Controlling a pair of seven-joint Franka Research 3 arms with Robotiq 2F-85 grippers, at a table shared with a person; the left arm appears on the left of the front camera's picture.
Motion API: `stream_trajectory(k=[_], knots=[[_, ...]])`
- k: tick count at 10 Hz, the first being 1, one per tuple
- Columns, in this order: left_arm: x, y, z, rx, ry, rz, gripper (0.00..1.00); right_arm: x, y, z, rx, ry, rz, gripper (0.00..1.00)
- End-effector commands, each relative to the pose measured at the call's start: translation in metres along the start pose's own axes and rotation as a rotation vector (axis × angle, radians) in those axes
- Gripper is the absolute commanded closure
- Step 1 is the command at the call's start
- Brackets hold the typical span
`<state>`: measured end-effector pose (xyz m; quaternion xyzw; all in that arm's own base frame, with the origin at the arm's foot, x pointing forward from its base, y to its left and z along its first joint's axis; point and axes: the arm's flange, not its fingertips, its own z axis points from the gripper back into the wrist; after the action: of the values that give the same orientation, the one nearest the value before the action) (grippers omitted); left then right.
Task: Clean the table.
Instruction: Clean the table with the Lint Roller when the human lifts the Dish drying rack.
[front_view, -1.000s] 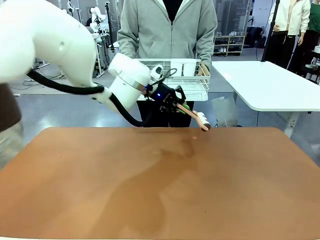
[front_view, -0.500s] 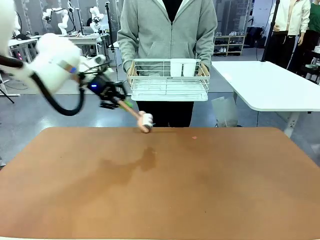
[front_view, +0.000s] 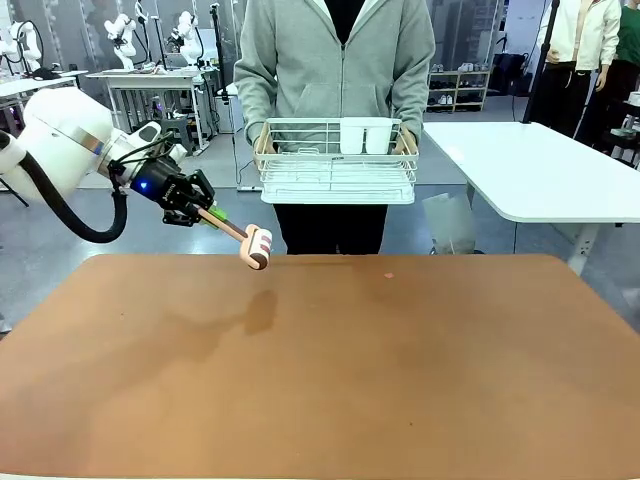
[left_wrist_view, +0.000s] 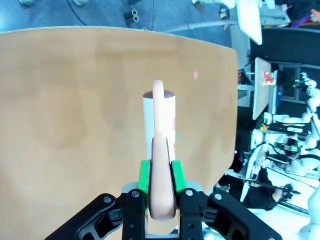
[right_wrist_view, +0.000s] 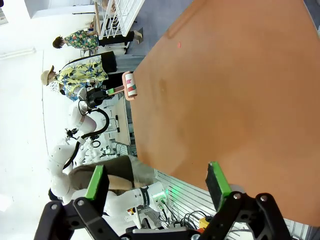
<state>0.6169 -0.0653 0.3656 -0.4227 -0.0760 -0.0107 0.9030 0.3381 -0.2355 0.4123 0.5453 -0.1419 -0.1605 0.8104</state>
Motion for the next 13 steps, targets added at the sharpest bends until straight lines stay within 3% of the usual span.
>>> stream_trajectory(k=[1, 5, 9, 13], knots=[[-0.001, -0.002, 0.010, 0.025, 0.005, 0.004, 0.78, -0.001, 0.003, 0.002, 0.005, -0.003, 0.008, 0.00], [0.001, 0.002, 0.005, 0.012, -0.002, -0.003, 0.78, -0.001, 0.003, 0.002, 0.005, -0.003, 0.008, 0.00], [0.051, 0.006, -0.036, -0.019, 0.089, -0.019, 0.78, -0.001, 0.003, 0.002, 0.005, -0.003, 0.008, 0.00], [0.064, 0.002, -0.063, -0.006, 0.102, 0.021, 0.78, -0.001, 0.003, 0.002, 0.005, -0.003, 0.008, 0.00]])
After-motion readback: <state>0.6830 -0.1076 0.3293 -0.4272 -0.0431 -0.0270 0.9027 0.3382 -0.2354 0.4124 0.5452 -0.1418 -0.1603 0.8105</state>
